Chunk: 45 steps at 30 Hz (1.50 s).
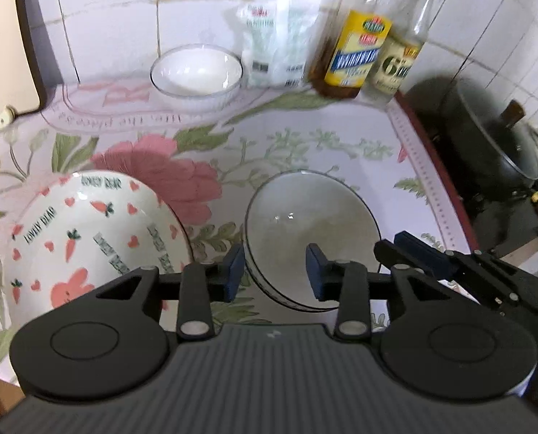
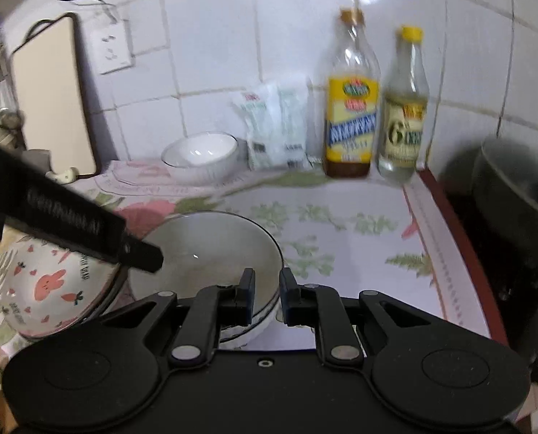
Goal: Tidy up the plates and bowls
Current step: 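Open both tools and move them to the third white bowl by the wall, then grasp the third white bowl rim with both tools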
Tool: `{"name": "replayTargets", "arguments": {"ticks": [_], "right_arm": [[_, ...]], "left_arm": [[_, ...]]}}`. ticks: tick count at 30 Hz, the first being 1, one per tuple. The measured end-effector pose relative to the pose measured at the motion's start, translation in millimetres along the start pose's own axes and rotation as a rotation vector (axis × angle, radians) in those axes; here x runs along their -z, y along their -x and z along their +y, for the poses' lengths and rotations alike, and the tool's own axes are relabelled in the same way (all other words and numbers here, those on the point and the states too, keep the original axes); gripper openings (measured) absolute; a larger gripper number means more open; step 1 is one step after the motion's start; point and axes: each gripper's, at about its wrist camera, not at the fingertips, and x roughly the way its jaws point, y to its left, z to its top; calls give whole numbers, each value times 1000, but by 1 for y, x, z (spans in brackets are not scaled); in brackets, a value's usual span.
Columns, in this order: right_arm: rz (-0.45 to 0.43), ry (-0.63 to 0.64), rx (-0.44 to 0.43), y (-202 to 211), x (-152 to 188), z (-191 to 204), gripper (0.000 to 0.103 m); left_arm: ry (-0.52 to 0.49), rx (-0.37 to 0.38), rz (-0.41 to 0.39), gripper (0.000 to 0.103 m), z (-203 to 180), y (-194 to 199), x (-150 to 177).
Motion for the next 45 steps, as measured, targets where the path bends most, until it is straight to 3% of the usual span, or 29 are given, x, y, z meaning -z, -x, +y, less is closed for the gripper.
{"name": "replayTargets", "arguments": {"ticks": [6,9,13,17,22,28,32,37,39,41,45], "right_arm": [[-45,-26,-37,23,-10,7,20],[-81,-20,-89,33,-19,18,33],[-109,-1,-157,38,-32,36,39],[-106,-21,-200,26,-47,45,48],[-85,-123,-240,-12,-67,52,57],[3,-295,-253,-64,-89,42,62],[36,-470,-263,-101,-89,22,66],[86,-558,-262,-142,-99,6,66],[126,-562,-246,-155,-107,3,66],[225,-597,-213,-171,-113,-2,66],[340,-672,-257,-200,-120,-13,66]], "left_arm": [[5,43,-77,38,27,29,1],[-10,88,-142,41,40,43,-3],[-63,106,-220,42,55,59,-11],[-80,97,-277,47,75,65,-25],[8,89,-294,49,102,53,-51],[39,78,-281,50,132,20,-78],[21,85,-312,63,134,-1,-90],[31,66,-255,63,139,-43,-111],[50,45,-226,63,143,-64,-120],[51,25,-216,63,147,-82,-127],[39,-9,-172,63,153,-108,-136]]}}
